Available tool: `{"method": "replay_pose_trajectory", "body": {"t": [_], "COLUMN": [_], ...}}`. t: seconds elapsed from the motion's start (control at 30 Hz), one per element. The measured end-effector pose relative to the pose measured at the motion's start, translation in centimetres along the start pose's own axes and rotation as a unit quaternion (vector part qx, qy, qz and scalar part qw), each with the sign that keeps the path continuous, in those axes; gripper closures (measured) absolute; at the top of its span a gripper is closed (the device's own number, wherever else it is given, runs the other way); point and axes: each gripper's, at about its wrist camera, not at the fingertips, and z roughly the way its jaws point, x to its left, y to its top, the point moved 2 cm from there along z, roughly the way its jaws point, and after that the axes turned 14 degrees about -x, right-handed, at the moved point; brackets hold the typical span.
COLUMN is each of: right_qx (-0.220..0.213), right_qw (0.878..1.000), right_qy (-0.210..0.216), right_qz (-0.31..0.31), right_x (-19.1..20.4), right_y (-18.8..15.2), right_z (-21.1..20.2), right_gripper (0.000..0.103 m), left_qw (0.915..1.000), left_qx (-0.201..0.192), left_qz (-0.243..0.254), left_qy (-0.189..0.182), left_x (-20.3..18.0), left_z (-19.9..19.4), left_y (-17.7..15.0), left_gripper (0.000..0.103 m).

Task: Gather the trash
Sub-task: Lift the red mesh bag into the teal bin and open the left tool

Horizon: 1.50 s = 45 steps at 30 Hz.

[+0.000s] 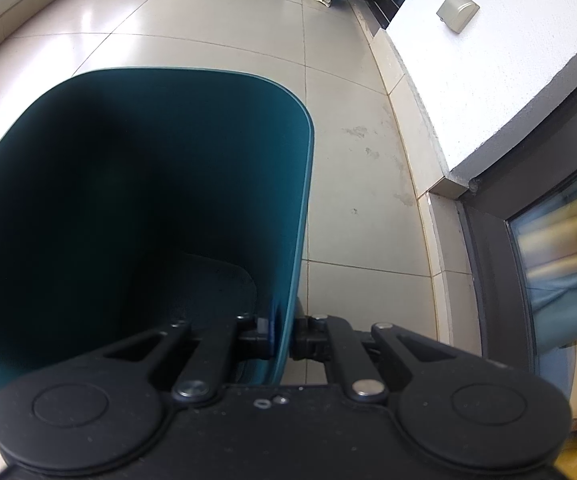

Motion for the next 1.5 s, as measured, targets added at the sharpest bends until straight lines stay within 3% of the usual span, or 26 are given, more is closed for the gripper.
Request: {"method": "replay_pose_trajectory", "body": {"t": [0.33, 0.5, 0.7, 0.93, 1.33, 1.5], "right_qx": [-0.003, -0.005, -0.009, -0.015, -0.013, -0.013], "right_qw": [1.000, 1.000, 1.000, 1.000, 1.000, 1.000], "right_qy": [0.007, 0.012, 0.019, 0.022, 0.019, 0.018], "right_qz": [0.010, 0.011, 0.008, 0.010, 0.013, 0.013], "right_x": [-0.8, -1.2, -1.3, -1.7, -1.3, -1.3], "right_y": [-0.4, -0.5, -0.7, -0.7, -1.2, -1.1], "right_z": [0.2, 0.3, 0.4, 0.7, 0.7, 0.8], "right_gripper": [0.098, 0.098, 0.098, 0.098, 0.098, 0.098], "left_qw": [0.9940, 0.9870, 0.9851, 0.9855, 0.9838, 0.9825], "left_qx": [-0.088, -0.116, -0.077, -0.006, 0.066, 0.068], "left_qz": [0.018, 0.026, 0.040, 0.066, 0.084, 0.087], "left_qy": [-0.064, -0.108, -0.149, -0.156, -0.144, -0.150], "left_x": [-6.8, -11.3, -16.8, -21.1, -22.8, -22.8], "left_z": [-1.1, -1.2, 1.8, 5.4, 9.7, 9.5], "left_y": [10.9, 13.8, 11.9, 6.5, 0.9, 0.5], "left_gripper": [0.097, 0.097, 0.097, 0.097, 0.096, 0.096]}}
